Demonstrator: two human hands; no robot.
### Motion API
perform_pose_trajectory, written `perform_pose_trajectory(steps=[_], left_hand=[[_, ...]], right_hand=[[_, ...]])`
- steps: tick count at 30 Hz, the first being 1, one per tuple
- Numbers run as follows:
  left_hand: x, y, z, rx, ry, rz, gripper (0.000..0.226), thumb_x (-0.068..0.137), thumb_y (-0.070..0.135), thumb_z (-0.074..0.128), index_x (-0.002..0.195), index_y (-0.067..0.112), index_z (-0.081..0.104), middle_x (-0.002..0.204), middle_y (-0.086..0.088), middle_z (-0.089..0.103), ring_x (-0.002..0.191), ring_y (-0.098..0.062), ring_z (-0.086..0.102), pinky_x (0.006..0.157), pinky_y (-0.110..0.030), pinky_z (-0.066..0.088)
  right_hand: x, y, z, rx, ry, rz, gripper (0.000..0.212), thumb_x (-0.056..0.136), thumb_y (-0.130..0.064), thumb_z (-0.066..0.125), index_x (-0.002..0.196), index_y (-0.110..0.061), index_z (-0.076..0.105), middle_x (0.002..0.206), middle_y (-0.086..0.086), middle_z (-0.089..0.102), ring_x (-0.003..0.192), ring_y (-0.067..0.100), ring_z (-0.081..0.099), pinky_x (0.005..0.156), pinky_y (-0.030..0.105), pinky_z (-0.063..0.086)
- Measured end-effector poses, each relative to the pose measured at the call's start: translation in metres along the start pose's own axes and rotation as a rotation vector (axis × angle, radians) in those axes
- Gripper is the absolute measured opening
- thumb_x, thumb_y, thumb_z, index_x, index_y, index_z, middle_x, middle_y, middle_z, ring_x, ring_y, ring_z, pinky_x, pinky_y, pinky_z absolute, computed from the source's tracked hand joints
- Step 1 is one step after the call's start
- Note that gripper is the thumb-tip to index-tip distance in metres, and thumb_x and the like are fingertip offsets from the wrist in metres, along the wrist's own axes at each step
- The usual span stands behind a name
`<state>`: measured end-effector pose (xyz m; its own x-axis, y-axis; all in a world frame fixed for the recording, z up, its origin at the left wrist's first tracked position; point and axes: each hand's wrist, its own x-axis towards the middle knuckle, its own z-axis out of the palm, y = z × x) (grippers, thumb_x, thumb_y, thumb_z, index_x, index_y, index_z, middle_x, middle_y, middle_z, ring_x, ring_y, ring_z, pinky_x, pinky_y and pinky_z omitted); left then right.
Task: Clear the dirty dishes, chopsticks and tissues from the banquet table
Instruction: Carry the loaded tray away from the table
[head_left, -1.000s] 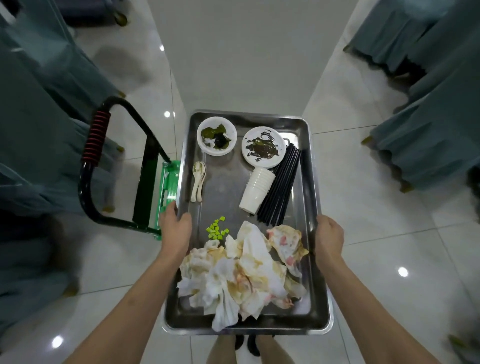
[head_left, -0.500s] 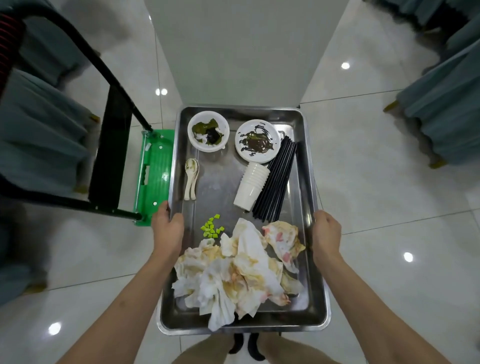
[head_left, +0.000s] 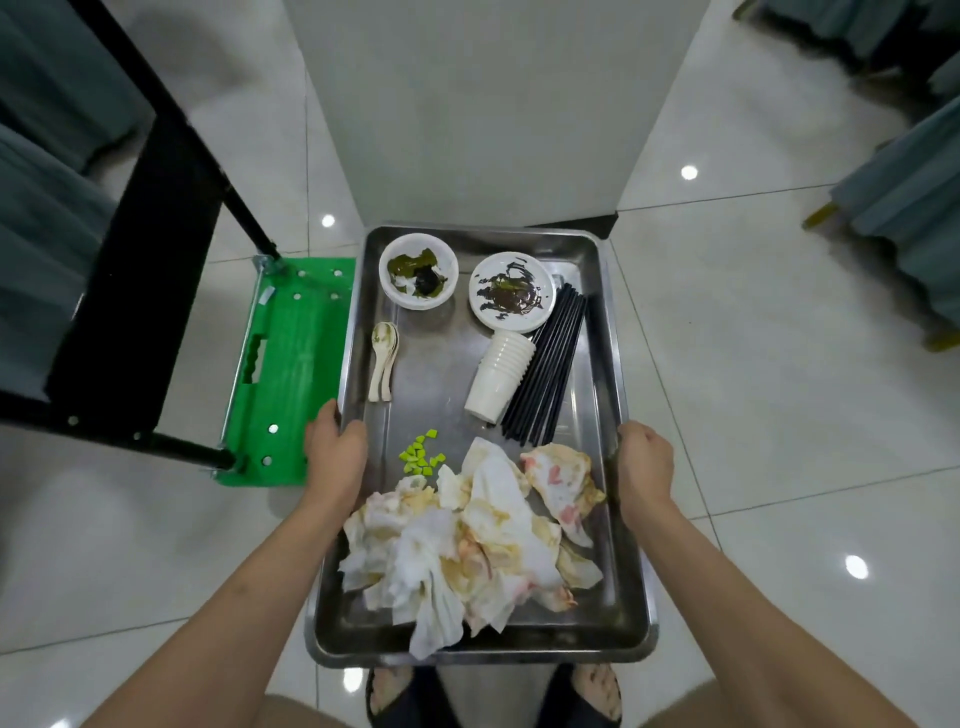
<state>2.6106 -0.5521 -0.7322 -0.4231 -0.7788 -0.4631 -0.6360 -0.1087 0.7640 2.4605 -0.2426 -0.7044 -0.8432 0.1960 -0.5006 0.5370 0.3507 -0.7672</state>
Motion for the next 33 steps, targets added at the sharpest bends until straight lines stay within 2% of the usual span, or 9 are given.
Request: perform_pose_trajectory(steps=[2, 5, 10, 12, 14, 20, 26, 29, 33], left_hand=[[0.004, 0.011, 0.005, 0.003, 0.003, 0.026, 0.067, 0.076, 0.027, 0.044, 0.141, 0.011, 0.052, 0.116, -0.016, 0.062, 0.092, -0.036, 0.061, 0.082, -0.046, 0.053], [0.02, 0.004, 0.017, -0.013, 0.003, 0.1, 0.042, 0.077, 0.019, 0.044, 0.112, 0.008, 0.062, 0.093, -0.019, 0.058, 0.071, -0.025, 0.049, 0.061, -0.034, 0.04], [0.061, -0.006, 0.031, 0.032, 0.05, 0.096, 0.047, 0.084, 0.022, 0.049, 0.127, 0.007, 0.06, 0.113, -0.019, 0.066, 0.097, -0.036, 0.063, 0.092, -0.051, 0.052], [0.075, -0.001, 0.037, 0.046, 0.061, 0.096, 0.038, 0.087, 0.018, 0.049, 0.12, 0.003, 0.061, 0.102, -0.019, 0.064, 0.088, -0.037, 0.061, 0.081, -0.047, 0.051], [0.087, 0.004, 0.042, 0.055, 0.065, 0.125, 0.029, 0.09, 0.011, 0.048, 0.113, -0.001, 0.061, 0.09, -0.016, 0.058, 0.074, -0.029, 0.05, 0.066, -0.039, 0.039], [0.128, 0.006, 0.051, 0.099, 0.089, 0.156, 0.016, 0.093, 0.013, 0.045, 0.1, 0.003, 0.055, 0.081, -0.01, 0.048, 0.065, -0.025, 0.041, 0.059, -0.037, 0.03], [0.151, 0.001, 0.069, 0.081, 0.069, 0.15, 0.016, 0.092, 0.012, 0.045, 0.097, 0.002, 0.055, 0.079, -0.011, 0.048, 0.065, -0.024, 0.041, 0.055, -0.035, 0.029], [0.156, 0.0, 0.08, 0.043, 0.037, 0.116, 0.018, 0.091, 0.012, 0.046, 0.102, 0.001, 0.055, 0.087, -0.015, 0.054, 0.07, -0.025, 0.045, 0.061, -0.036, 0.032], [0.172, -0.005, 0.093, 0.023, 0.019, 0.089, 0.046, 0.081, 0.024, 0.044, 0.117, -0.002, 0.056, 0.108, -0.021, 0.059, 0.081, -0.029, 0.051, 0.065, -0.036, 0.04]], right_hand=[[0.01, 0.006, 0.012, 0.01, -0.014, -0.003, 0.023, 0.088, -0.023, 0.045, 0.066, -0.02, 0.036, 0.07, 0.006, 0.035, 0.068, 0.021, 0.036, 0.063, 0.038, 0.03], [0.03, 0.015, 0.03, 0.034, -0.019, -0.017, 0.02, 0.084, -0.024, 0.045, 0.066, -0.02, 0.038, 0.07, 0.006, 0.036, 0.068, 0.021, 0.037, 0.063, 0.038, 0.031], [0.063, 0.007, 0.058, 0.048, -0.026, -0.049, 0.015, 0.086, -0.026, 0.047, 0.075, -0.016, 0.046, 0.071, 0.007, 0.037, 0.068, 0.021, 0.037, 0.063, 0.036, 0.03], [0.076, 0.005, 0.069, 0.063, -0.034, -0.044, 0.017, 0.09, -0.024, 0.048, 0.078, -0.012, 0.049, 0.071, 0.006, 0.04, 0.068, 0.021, 0.039, 0.064, 0.034, 0.032], [0.09, 0.004, 0.08, 0.058, -0.034, -0.042, 0.024, 0.094, -0.024, 0.048, 0.077, -0.007, 0.053, 0.074, 0.008, 0.047, 0.068, 0.022, 0.044, 0.063, 0.032, 0.035], [0.126, 0.001, 0.112, 0.052, -0.044, -0.016, 0.038, 0.093, -0.032, 0.051, 0.111, 0.0, 0.063, 0.087, 0.009, 0.059, 0.073, 0.024, 0.054, 0.06, 0.032, 0.038], [0.15, 0.004, 0.12, 0.027, -0.039, 0.0, 0.043, 0.094, -0.032, 0.05, 0.118, 0.002, 0.061, 0.089, 0.009, 0.056, 0.073, 0.024, 0.051, 0.058, 0.032, 0.034], [0.16, 0.005, 0.119, 0.005, -0.034, 0.006, 0.044, 0.095, -0.033, 0.048, 0.119, 0.002, 0.061, 0.087, 0.008, 0.053, 0.072, 0.023, 0.048, 0.059, 0.033, 0.034], [0.169, 0.006, 0.12, -0.008, -0.04, 0.001, 0.039, 0.097, -0.032, 0.047, 0.116, 0.0, 0.06, 0.083, 0.006, 0.051, 0.069, 0.021, 0.045, 0.056, 0.033, 0.032]])
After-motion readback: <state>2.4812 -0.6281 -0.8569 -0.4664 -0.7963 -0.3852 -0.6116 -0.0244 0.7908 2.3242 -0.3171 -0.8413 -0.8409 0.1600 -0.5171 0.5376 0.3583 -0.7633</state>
